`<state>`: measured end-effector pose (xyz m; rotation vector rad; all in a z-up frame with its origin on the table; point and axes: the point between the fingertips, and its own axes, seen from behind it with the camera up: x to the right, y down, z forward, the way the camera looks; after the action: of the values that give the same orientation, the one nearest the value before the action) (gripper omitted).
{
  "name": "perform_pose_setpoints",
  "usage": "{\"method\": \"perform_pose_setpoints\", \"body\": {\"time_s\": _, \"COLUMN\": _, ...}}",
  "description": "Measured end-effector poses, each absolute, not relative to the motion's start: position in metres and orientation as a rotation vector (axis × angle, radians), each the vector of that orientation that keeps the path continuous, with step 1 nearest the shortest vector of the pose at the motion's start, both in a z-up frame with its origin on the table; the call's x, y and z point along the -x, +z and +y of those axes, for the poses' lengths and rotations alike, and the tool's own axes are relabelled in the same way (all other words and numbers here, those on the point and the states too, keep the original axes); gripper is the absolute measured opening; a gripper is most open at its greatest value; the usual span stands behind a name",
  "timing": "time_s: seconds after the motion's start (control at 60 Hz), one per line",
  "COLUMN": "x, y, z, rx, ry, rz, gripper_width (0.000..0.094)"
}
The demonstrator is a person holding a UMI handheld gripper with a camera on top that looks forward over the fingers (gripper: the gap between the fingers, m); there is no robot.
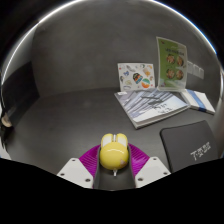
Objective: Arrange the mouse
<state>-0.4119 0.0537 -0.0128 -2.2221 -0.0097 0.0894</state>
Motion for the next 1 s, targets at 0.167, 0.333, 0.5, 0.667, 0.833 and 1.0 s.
{"method": "perform_pose_setpoints", "body": {"time_s": 0.167, "x": 0.395, "y": 0.103, "z": 0.046, "rx": 1.989, "ry": 0.176, "rz": -0.104, "gripper_width": 0.0410}}
{"method": "perform_pose_setpoints", "body": {"time_s": 0.333, "x": 0.249, "y": 0.153, "z": 0.025, "rx": 1.888, "ry": -0.070, "rz": -0.104, "gripper_width": 0.0406}}
{"method": "perform_pose_setpoints", "body": {"time_s": 0.5, "x": 0.152, "y": 0.041, "z": -0.002, "rx": 2.104, "ry": -0.054, "rz": -0.028, "gripper_width": 0.0408}}
{"method": "perform_pose_setpoints", "body": {"time_s": 0.667, "x": 0.128, "y": -0.009, "z": -0.004, "rx": 2.177, "ry": -0.026, "rz": -0.035, "gripper_width": 0.0415}}
{"method": "perform_pose_setpoints", "body": {"time_s": 0.833, "x": 0.130, "y": -0.008, "z": -0.004, "rx": 2.193, "ry": 0.077, "rz": -0.059, "gripper_width": 0.0681}}
{"method": "perform_pose_setpoints", "body": {"time_s": 1.0, "x": 0.119, "y": 0.015, "z": -0.041, "rx": 2.152, "ry": 0.162, "rz": -0.068, "gripper_width": 0.0826}}
